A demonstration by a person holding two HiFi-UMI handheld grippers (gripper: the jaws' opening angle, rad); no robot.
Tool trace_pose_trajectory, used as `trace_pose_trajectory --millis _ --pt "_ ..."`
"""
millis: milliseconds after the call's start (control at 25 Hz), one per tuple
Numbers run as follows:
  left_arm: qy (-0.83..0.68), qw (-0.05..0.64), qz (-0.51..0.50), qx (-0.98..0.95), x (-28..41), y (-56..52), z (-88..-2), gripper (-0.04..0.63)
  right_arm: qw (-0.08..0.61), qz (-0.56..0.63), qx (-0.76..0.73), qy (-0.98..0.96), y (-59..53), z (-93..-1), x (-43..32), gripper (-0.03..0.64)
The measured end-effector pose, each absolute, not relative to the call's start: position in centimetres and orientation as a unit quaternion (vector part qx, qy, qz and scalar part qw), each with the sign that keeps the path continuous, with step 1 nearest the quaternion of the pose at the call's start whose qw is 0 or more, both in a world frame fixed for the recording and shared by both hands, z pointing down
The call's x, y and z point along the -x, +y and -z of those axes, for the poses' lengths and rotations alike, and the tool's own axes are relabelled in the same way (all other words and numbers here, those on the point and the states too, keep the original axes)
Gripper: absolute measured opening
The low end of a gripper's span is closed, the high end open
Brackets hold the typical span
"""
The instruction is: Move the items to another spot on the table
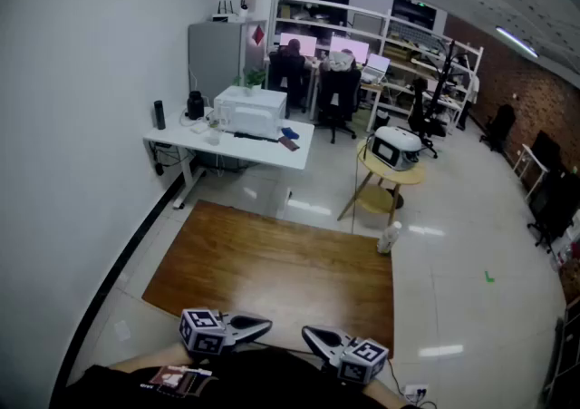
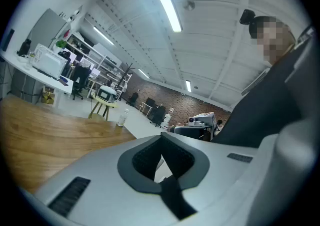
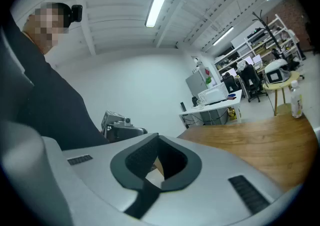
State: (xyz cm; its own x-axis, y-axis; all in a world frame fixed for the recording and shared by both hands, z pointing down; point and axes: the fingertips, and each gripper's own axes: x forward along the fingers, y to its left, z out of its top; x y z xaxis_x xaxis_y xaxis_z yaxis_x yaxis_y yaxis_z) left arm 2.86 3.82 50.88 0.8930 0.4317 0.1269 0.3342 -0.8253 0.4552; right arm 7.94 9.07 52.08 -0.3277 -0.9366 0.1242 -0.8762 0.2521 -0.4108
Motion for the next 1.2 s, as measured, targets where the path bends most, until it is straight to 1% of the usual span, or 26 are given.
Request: trace_pose_trajectory --millis 200,320,520,640,720,920,1200 --pt "0.209 0.226 -0.113 -0.945 -4.4 5.6 -51.1 0.003 0.051 0.217 0.586 0.78 10.5 -51.4 -9.8 0.0" --pt "0.207 0.234 -0.117 -0.943 -6.0 6.0 -51.9 0.003 0.072 0.231 0.591 0.77 11.1 -52.0 -12.1 0.0" --pt "0.202 0.248 -0.111 -0.941 -7.6 1.6 -52.8 0.003 0.074 0.237 0.612 0.751 7.8 -53.3 -14.8 0.0" --pt "0.213 0.263 -0.11 -0.935 -9.4 -1.2 -53.1 0.003 0.051 0.24 0.642 0.727 5.2 -54.1 -17.5 0.0" --pt "0.228 0.259 -0.119 -0.931 -10.9 -2.8 -53.6 0.003 0.038 0.239 0.659 0.712 4.0 -54.5 -19.4 0.018" --pt "0.262 0.238 -0.146 -0.924 -17.5 -6.0 -55.4 0.003 0.011 0.218 0.718 0.661 2.0 -54.7 -26.5 0.023" --pt "0.271 0.2 -0.166 -0.927 -29.2 -3.5 -56.1 0.003 0.015 0.202 0.763 0.614 5.2 -55.9 -40.0 0.023"
